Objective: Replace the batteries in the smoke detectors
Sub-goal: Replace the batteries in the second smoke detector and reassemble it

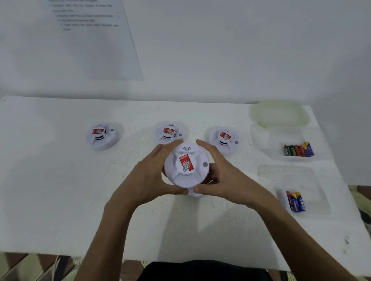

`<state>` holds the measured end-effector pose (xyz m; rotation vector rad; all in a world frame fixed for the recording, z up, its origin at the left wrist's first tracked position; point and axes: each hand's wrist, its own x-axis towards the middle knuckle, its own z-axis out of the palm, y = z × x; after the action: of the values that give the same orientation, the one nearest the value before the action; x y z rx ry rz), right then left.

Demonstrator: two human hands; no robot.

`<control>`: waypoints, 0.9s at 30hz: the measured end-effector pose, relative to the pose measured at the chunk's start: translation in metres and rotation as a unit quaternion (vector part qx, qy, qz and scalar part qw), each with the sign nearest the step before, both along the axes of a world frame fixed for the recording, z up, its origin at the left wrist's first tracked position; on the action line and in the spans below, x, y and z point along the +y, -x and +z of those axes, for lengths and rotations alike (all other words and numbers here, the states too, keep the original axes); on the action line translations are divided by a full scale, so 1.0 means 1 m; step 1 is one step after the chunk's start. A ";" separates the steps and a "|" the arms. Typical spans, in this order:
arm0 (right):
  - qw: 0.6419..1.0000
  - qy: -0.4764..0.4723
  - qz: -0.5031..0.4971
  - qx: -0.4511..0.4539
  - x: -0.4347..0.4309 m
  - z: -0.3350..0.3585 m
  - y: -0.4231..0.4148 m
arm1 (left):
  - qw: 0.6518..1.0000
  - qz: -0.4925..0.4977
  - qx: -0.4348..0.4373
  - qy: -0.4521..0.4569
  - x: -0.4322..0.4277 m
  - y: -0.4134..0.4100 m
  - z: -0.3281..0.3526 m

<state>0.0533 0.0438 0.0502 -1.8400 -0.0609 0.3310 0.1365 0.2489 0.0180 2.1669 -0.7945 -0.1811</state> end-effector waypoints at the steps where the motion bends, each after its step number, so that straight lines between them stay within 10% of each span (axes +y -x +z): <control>1: 1.000 0.018 0.006 -0.010 0.006 -0.002 -0.004 | 0.999 0.006 0.019 -0.025 0.007 0.000 0.002; 27: 0.950 0.287 0.107 -0.066 0.143 -0.088 -0.092 | 0.963 0.174 0.130 -0.159 0.145 -0.017 -0.052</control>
<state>0.1455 0.1869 -0.0378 -2.4409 -0.2843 0.4038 0.1535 0.3936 -0.0338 2.4770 -0.2374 -0.4245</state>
